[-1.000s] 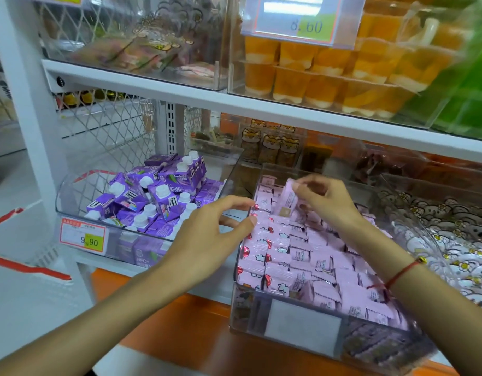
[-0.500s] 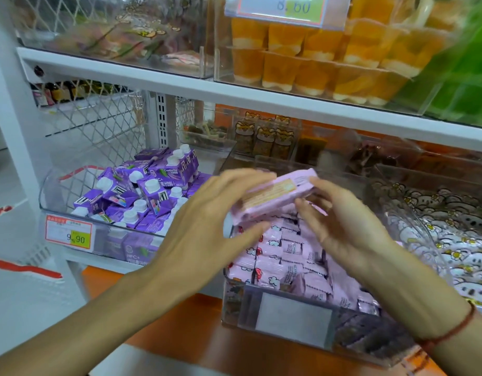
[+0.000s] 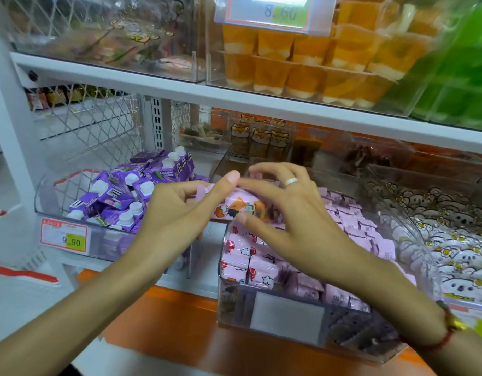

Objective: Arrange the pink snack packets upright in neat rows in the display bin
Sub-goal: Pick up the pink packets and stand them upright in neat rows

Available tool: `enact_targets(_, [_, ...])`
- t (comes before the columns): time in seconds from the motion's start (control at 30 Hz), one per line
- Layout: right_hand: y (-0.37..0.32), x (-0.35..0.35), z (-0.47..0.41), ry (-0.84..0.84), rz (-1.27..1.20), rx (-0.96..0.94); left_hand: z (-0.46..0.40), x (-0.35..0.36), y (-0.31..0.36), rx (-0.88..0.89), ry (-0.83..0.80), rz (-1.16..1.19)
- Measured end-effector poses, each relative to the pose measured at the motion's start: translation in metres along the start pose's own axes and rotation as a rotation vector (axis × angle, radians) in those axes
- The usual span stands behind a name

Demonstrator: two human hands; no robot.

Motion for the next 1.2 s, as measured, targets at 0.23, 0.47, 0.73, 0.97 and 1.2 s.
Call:
enact_targets(0.23, [0.071,-0.013,-0.003,0.242,-0.421,0.451,0.000,-0.003,0.001,0.079,0.014,-0.034])
enact_targets(0.47, [0.112,0.024,-0.004,0.219,-0.694,0.691,0.002,0.013,-0.022,-0.014,-0.172,-0.178])
enact_targets(0.73, [0.105,0.049,-0.017,-0.283,0.238,0.220,0.005,0.020,-0.024,-0.012,-0.255,-0.164])
enact_targets(0.97, [0.110,0.051,-0.020,-0.518,0.128,0.209,0.006,0.021,-0.023,-0.034,-0.262,-0.160])
enact_targets(1.2, [0.114,0.040,-0.051,-0.111,-0.187,0.367,0.006,0.020,-0.023,-0.048,-0.258,-0.161])
Point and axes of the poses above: each hand's wrist, its own z-axis away from the middle knuckle, its own x-axis out of the palm, y = z × x, the point moved 7 cm from there along -z, towards the middle knuckle
